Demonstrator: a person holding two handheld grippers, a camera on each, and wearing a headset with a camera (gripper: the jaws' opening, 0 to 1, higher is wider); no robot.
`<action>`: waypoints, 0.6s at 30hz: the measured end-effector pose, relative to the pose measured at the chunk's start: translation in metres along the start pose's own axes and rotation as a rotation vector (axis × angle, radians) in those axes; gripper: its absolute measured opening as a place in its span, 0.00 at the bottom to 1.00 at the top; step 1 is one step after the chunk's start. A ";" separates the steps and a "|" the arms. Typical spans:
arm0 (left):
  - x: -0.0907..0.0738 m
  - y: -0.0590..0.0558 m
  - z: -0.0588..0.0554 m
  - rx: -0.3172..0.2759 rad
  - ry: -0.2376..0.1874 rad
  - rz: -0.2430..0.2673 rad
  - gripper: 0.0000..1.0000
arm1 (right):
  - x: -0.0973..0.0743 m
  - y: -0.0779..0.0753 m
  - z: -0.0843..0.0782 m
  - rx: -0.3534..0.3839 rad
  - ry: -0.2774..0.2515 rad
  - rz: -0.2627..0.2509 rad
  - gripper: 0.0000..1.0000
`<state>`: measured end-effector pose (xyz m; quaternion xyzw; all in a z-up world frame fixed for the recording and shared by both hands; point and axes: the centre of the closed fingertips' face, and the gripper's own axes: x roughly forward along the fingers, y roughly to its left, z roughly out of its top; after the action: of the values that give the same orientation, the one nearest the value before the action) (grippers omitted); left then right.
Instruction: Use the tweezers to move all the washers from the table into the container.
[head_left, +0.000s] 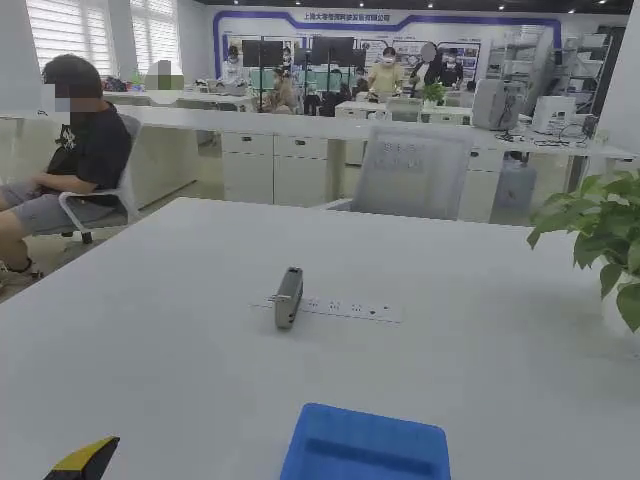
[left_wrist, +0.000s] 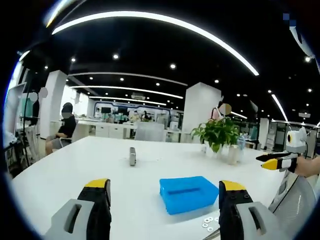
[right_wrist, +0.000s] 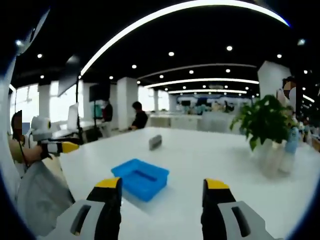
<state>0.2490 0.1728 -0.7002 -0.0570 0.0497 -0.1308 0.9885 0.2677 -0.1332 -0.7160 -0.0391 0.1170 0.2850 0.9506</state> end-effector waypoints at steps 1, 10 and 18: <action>0.000 0.000 0.000 -0.002 0.000 -0.001 0.88 | 0.000 0.000 0.000 -0.002 0.002 0.000 0.55; 0.000 -0.001 -0.001 0.001 0.008 -0.006 0.87 | 0.000 0.000 0.001 -0.005 0.004 -0.003 0.54; 0.000 0.000 -0.002 0.001 0.011 -0.003 0.87 | 0.000 0.002 0.000 -0.007 0.009 0.003 0.52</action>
<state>0.2486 0.1726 -0.7021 -0.0557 0.0551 -0.1327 0.9881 0.2668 -0.1319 -0.7155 -0.0434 0.1205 0.2865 0.9495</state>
